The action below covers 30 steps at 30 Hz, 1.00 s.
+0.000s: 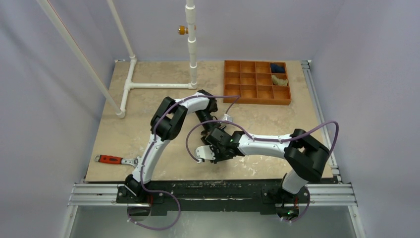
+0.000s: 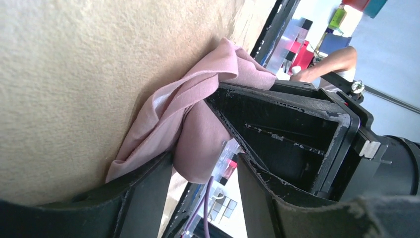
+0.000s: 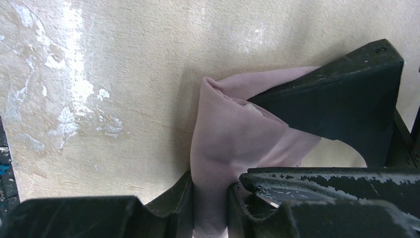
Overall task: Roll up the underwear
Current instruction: Roll the underwear to the center of the board.
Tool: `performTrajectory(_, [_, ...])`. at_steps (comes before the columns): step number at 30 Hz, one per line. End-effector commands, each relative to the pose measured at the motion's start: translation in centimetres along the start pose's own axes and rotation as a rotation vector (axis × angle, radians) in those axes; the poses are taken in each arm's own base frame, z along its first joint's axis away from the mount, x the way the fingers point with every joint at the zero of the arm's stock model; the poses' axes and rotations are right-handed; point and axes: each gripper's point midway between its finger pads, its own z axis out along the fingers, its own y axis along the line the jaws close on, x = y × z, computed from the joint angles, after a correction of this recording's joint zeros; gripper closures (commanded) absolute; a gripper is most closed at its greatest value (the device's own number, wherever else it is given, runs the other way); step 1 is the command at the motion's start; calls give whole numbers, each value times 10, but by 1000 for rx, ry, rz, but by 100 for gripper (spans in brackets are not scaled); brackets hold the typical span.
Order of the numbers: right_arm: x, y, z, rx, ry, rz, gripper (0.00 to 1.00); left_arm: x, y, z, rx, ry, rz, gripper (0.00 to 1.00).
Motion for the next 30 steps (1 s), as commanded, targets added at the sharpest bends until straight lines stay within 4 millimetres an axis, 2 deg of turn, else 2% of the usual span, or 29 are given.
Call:
performTrajectory(1, [-65, 14, 23, -132, -238, -90, 87, -28, 55, 16, -199, -33, 177, 41])
performTrajectory(6, [-55, 28, 26, -204, -197, -43, 90, -24, 51, 9, -234, -34, 183, 41])
performTrajectory(12, [-46, 31, 16, -197, -173, 26, 92, -20, 34, -8, -279, -62, 229, 40])
performTrajectory(17, [-40, 29, 15, -181, -149, 77, 93, -13, 30, -16, -311, -56, 222, 39])
performTrajectory(24, [-35, 25, 16, -176, -135, 120, 94, -9, 41, -28, -359, -93, 174, 38])
performTrajectory(30, [-35, 25, 19, -188, -133, 112, 93, -18, 50, -33, -370, -125, 104, 37])
